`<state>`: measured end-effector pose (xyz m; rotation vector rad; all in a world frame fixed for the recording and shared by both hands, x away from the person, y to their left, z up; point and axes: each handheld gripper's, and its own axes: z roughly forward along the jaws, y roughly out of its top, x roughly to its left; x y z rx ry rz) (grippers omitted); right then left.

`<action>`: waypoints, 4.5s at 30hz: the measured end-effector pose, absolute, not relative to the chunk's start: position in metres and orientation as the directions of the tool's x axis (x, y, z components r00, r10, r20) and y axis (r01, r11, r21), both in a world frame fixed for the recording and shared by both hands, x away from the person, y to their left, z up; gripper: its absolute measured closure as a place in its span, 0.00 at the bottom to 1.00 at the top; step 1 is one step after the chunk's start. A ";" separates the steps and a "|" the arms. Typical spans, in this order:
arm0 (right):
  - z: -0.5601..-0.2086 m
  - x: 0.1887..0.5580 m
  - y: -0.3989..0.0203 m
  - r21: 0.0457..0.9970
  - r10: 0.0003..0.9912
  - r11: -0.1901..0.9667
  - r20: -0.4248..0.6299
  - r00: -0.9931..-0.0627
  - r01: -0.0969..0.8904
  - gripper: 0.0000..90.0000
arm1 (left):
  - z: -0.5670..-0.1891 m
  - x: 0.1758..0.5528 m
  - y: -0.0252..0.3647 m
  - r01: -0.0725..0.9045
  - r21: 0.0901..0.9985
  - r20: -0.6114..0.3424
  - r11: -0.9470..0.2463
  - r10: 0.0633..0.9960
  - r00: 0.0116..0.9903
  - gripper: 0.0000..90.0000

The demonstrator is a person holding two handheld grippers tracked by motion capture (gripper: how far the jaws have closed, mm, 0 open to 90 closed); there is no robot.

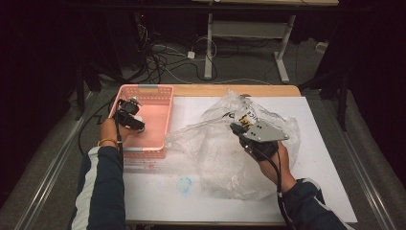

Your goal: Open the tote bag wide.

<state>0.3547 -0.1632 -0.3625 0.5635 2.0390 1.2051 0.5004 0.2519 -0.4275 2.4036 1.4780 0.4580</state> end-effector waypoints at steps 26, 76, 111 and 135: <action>-0.366 0.357 -0.165 0.877 0.668 0.480 -0.347 -0.659 0.025 1.00 | -0.390 0.419 0.249 0.499 0.771 0.131 -0.397 0.864 0.486 0.53; -0.380 0.363 -0.160 0.859 0.656 0.507 -0.337 -0.676 0.064 1.00 | -0.455 0.367 0.027 0.158 0.707 0.219 -0.689 0.426 0.878 0.53; -0.384 0.355 -0.163 0.842 0.621 0.535 -0.336 -0.708 0.069 1.00 | -0.379 0.305 0.127 0.033 0.846 0.344 -0.531 0.593 0.728 0.33; -0.375 0.344 -0.184 0.842 0.612 0.534 -0.326 -0.721 0.072 1.00 | -0.418 0.352 0.117 0.280 0.755 0.255 -0.593 0.659 0.708 0.30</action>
